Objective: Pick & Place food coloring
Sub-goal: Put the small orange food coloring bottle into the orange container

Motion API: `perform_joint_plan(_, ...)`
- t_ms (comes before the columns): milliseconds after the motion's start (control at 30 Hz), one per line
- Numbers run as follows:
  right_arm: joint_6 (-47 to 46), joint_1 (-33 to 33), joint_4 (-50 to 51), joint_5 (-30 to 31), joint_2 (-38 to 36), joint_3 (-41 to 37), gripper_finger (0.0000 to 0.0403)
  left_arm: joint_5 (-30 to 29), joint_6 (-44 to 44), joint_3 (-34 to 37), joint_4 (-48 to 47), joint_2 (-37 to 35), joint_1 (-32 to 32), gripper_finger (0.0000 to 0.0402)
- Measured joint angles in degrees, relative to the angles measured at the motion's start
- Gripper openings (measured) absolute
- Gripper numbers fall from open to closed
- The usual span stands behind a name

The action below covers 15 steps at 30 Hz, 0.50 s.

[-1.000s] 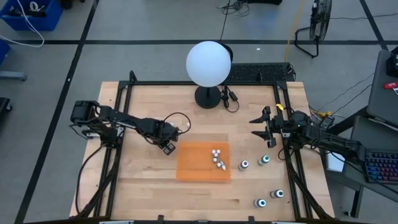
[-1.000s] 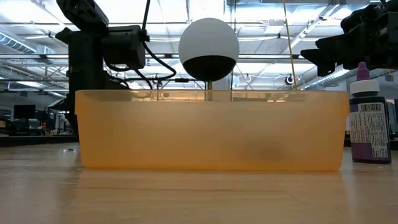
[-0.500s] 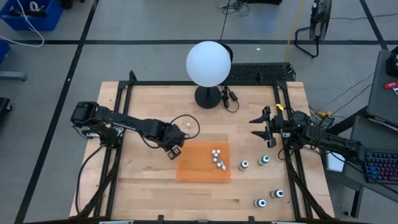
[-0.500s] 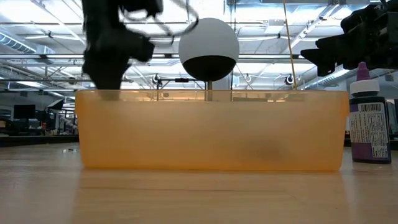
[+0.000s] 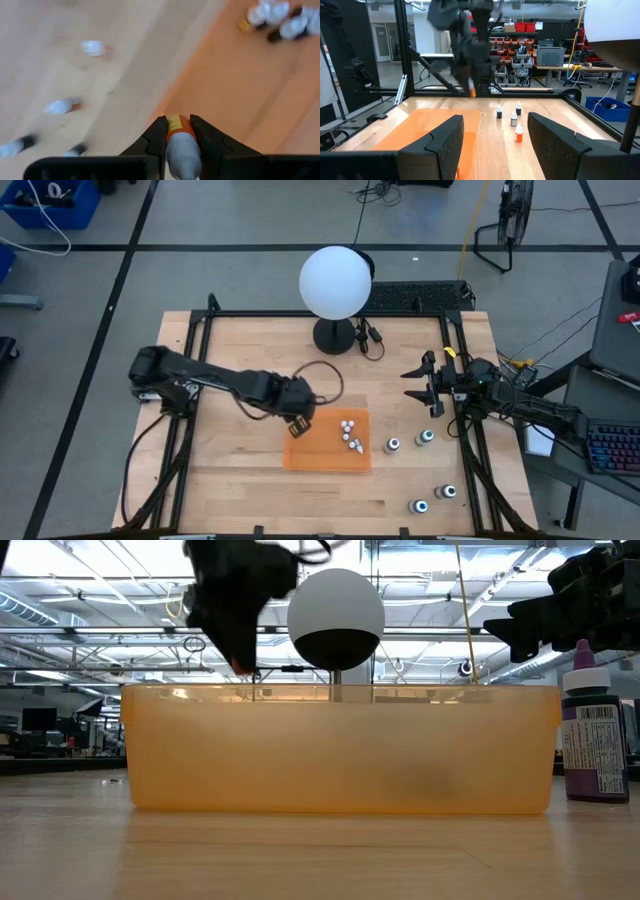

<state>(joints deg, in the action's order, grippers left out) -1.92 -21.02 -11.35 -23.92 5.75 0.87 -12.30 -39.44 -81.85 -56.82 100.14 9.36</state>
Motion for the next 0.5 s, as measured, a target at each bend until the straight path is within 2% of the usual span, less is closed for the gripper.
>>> perform_joint_plan(167,0.0,0.0,0.0,0.0,0.0,0.0,0.0212,5.1,5.6,-1.3,4.6,8.8,0.2,0.0068)
perform_joint_plan(300,0.0,0.0,0.0,0.0,0.0,0.0,0.0209,8.3,6.1,-1.7,8.9,13.5,0.4,0.0068)
perform_joint_plan(500,0.0,0.0,0.0,0.0,0.0,0.0,0.0212,9.4,3.6,-1.7,6.1,18.2,0.0,0.0068)
